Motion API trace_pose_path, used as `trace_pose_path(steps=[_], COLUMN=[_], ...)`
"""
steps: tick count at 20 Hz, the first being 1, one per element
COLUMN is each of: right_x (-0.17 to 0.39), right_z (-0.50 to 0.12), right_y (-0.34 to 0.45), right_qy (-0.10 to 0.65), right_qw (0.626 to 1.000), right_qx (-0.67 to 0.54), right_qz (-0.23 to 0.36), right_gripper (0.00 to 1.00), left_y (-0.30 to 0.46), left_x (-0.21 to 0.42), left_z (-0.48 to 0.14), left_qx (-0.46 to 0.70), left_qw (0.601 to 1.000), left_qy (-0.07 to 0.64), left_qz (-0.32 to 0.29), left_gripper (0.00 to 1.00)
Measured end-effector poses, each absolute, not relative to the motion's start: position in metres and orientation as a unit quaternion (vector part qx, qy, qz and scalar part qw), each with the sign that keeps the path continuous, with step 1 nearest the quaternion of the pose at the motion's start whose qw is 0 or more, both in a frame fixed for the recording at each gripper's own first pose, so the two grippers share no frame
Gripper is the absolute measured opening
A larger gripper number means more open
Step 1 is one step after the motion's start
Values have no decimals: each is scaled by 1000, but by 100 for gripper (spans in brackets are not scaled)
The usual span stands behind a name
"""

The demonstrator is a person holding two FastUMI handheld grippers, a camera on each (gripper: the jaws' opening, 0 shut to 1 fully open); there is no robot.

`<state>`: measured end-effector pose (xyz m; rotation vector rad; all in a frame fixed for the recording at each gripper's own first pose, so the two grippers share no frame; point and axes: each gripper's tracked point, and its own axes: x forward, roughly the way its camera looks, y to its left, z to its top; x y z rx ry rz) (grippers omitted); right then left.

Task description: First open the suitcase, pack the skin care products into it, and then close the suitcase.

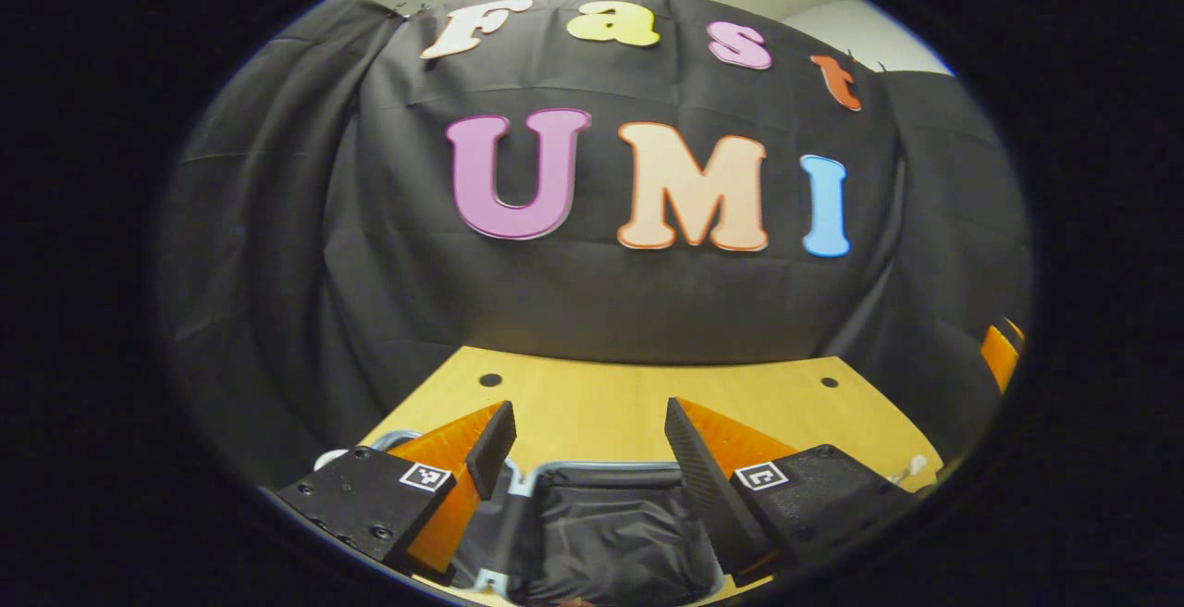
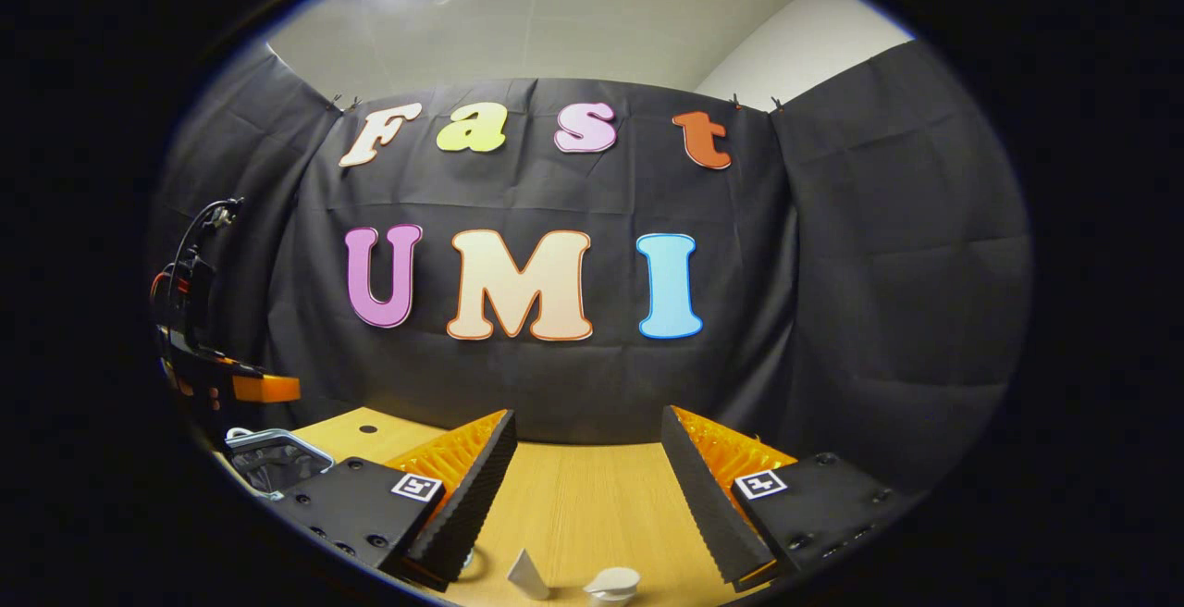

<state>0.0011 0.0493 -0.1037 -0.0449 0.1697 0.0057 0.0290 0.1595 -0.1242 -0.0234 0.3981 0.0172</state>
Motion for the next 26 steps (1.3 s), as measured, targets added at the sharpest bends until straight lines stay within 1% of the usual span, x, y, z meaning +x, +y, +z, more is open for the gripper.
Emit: trace_pose_path(steps=[6,12,19,23,24,25,26], right_x=[-1,-15,-33,-40,-42,-45,-46], right_z=[-111,-113,-115,-116,-117,-118,-121], right_y=[9,-23,-51,-58,-59,-60,-60], right_qy=[94,99,110,112,115,118,121], right_qw=[995,995,993,993,992,992,991], right_qx=[-16,-24,-36,-42,-43,-44,-45], right_qz=[11,13,15,22,23,24,26], right_gripper=[99,98,99,98,98,98,99], left_y=[54,-18,-78,-98,-101,-105,-106], left_x=[16,3,-21,-34,-37,-40,-43], left_z=[-146,-182,-231,-266,-275,-284,-294], left_qx=[-16,-32,-53,-58,-60,-62,-62], left_qw=[973,959,938,925,923,919,916], left_qy=[225,259,309,342,349,358,366], left_qz=[-57,-106,-147,-153,-154,-154,-152], left_gripper=[95,95,96,96,94,96,96])
